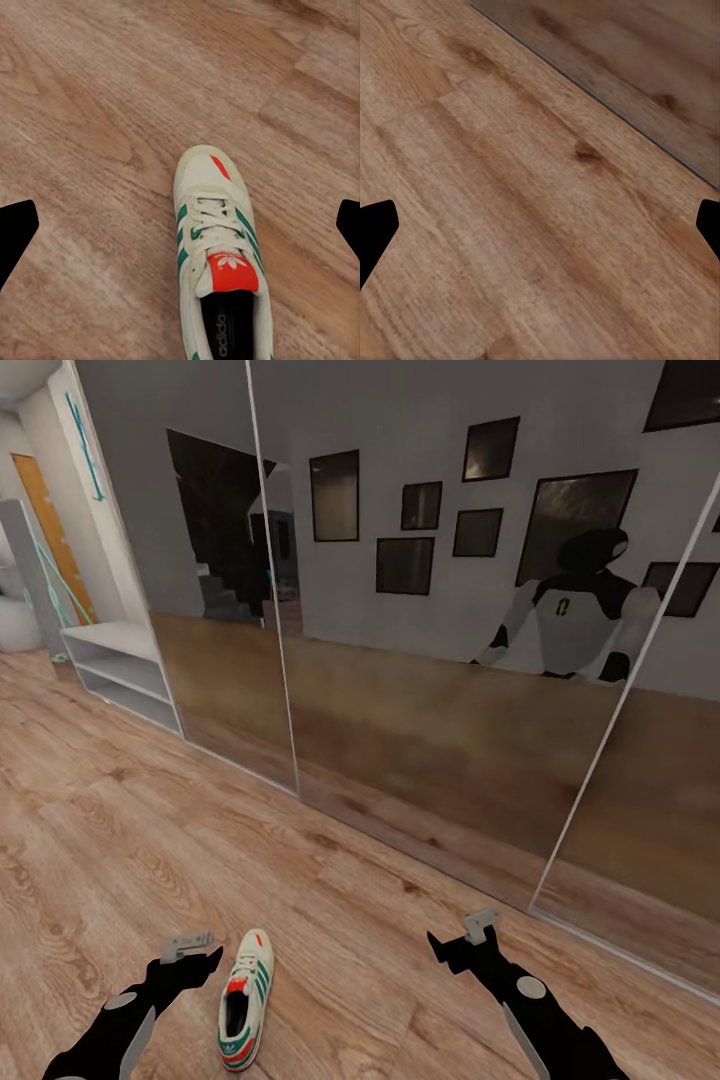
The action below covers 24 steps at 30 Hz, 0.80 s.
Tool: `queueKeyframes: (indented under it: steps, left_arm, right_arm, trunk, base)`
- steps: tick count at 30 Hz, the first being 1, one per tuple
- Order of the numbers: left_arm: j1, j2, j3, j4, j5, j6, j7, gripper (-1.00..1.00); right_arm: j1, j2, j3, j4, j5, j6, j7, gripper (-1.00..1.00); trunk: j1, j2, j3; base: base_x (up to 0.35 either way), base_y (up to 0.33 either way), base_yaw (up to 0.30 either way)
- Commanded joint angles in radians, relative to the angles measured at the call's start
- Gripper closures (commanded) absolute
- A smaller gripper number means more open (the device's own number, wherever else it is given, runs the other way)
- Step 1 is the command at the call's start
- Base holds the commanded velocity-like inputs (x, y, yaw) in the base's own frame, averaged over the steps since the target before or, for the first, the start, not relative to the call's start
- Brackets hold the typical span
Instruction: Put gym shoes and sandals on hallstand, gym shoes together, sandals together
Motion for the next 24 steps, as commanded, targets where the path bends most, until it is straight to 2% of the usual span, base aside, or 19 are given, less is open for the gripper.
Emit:
queueKeyframes:
  steps: [1, 14, 24]
  left_arm:
    - [-0.001, -0.001, 0.009, -0.001, -0.010, -0.002, -0.008, -1.00]
    - [-0.002, -0.001, 0.011, 0.004, -0.009, -0.002, -0.010, -1.00]
    - [-0.007, -0.003, 0.008, 0.002, -0.009, 0.007, -0.015, -1.00]
  right_arm:
    - [-0.001, -0.001, 0.001, 0.001, 0.005, -0.004, 0.000, -1.00]
    - [-0.001, -0.001, -0.001, -0.002, 0.003, -0.004, -0.001, -1.00]
    - [-0.001, -0.002, -0.007, -0.003, 0.002, -0.004, -0.002, -1.00]
  trunk:
    - [0.000, 0.000, -0.001]
    - [0.000, 0.000, -0.009]
    - [0.004, -0.003, -0.051]
  base:
    - [0.006, 0.000, 0.006]
    - [0.001, 0.000, 0.070]
    - [0.000, 0.000, 0.004]
